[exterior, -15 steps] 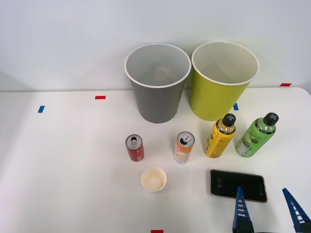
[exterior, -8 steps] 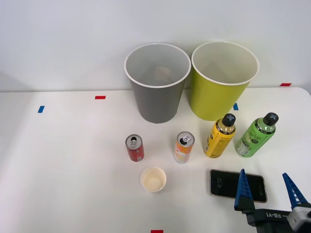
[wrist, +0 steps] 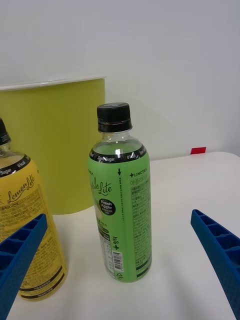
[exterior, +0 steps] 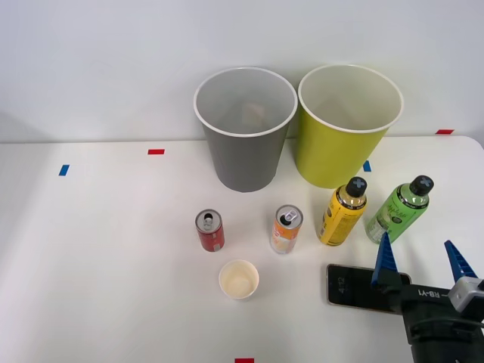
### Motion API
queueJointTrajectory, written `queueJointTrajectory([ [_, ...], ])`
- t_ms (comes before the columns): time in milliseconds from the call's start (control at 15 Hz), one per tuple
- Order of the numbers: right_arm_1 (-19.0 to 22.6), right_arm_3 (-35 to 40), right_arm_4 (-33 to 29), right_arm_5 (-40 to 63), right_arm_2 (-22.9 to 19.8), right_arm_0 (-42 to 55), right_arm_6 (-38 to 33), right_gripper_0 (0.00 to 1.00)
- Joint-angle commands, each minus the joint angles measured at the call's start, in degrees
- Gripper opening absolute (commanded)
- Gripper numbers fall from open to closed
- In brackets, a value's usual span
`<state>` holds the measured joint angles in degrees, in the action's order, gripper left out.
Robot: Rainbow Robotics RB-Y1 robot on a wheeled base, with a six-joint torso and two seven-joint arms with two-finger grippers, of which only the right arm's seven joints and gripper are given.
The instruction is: Put cans in the gray bin, plastic bottles in the light green bin
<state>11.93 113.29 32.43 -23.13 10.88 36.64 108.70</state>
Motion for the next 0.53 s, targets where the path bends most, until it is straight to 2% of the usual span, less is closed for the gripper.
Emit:
queueJointTrajectory([
  [67,-0.9,0.0,0.5,2.7,-1.5,-1.6,0.0,1.0],
  [533,-3.3,0.0,1.7,10.7,-5.2,-7.5,0.0,1.0],
])
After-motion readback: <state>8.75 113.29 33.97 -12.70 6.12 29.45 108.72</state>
